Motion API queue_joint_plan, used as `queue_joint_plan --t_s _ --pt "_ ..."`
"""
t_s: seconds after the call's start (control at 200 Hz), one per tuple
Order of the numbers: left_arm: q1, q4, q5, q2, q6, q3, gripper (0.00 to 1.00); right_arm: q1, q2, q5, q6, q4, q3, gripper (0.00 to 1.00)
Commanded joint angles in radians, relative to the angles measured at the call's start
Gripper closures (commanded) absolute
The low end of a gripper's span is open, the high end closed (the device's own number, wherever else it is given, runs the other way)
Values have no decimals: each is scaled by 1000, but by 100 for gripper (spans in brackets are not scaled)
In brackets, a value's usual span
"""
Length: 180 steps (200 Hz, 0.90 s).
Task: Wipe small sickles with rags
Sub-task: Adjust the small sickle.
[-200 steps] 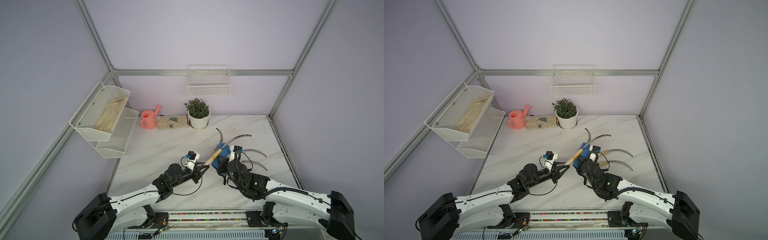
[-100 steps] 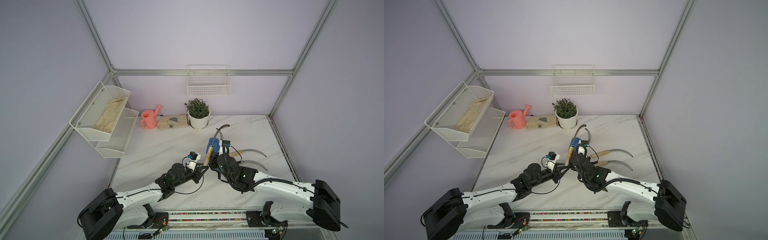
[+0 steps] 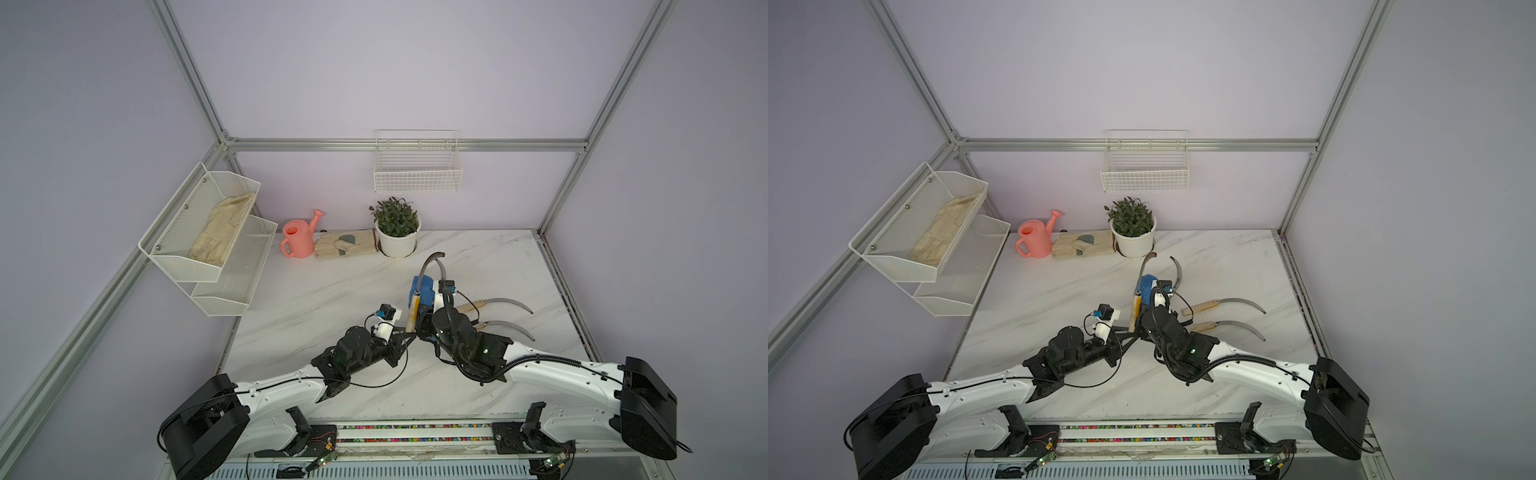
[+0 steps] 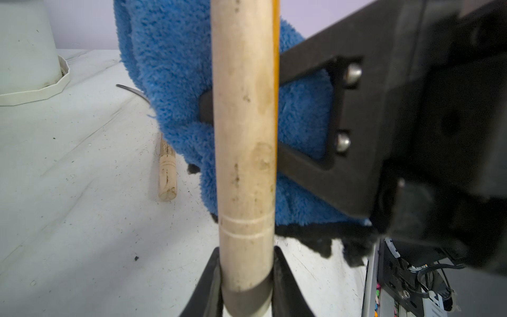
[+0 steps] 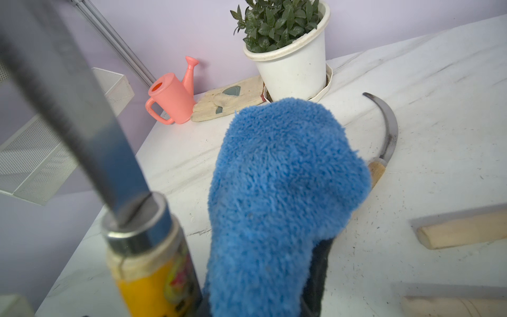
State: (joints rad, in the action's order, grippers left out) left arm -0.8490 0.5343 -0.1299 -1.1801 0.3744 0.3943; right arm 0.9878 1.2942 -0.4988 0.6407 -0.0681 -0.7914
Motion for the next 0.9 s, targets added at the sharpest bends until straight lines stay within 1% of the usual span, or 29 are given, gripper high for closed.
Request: queue_joint_plan --t_s 0.0,0.07,0.17,0.25,0.47,0.585,0.62,0.705,0.815,0.895 --pt "-18 42 -81 4 -50 -3 100 15 19 108 -12 -121 -20 100" --pt "-18 45 -66 14 -52 -9 100 15 20 107 -12 -118 -20 100" --pt "-18 36 27 57 -22 -30 100 15 9 89 12 -93 -9 100" --pt "-12 42 86 106 -31 -56 100 6 -22 59 42 -68 20 100" --pt "14 69 139 261 -46 -123 100 -89 -96 109 130 -59 148 100" --pt "25 94 143 307 -51 -146 100 -95 -93 134 134 -71 183 100" --pt "26 112 143 312 -57 -154 100 -93 -90 163 123 -102 195 100" --pt "29 174 144 303 -78 -174 100 -80 -48 278 118 -206 221 100" --pt "29 257 124 246 -110 -182 100 -14 22 305 100 -274 200 100" --pt "29 319 102 183 -119 -179 100 0 70 385 87 -363 188 100"
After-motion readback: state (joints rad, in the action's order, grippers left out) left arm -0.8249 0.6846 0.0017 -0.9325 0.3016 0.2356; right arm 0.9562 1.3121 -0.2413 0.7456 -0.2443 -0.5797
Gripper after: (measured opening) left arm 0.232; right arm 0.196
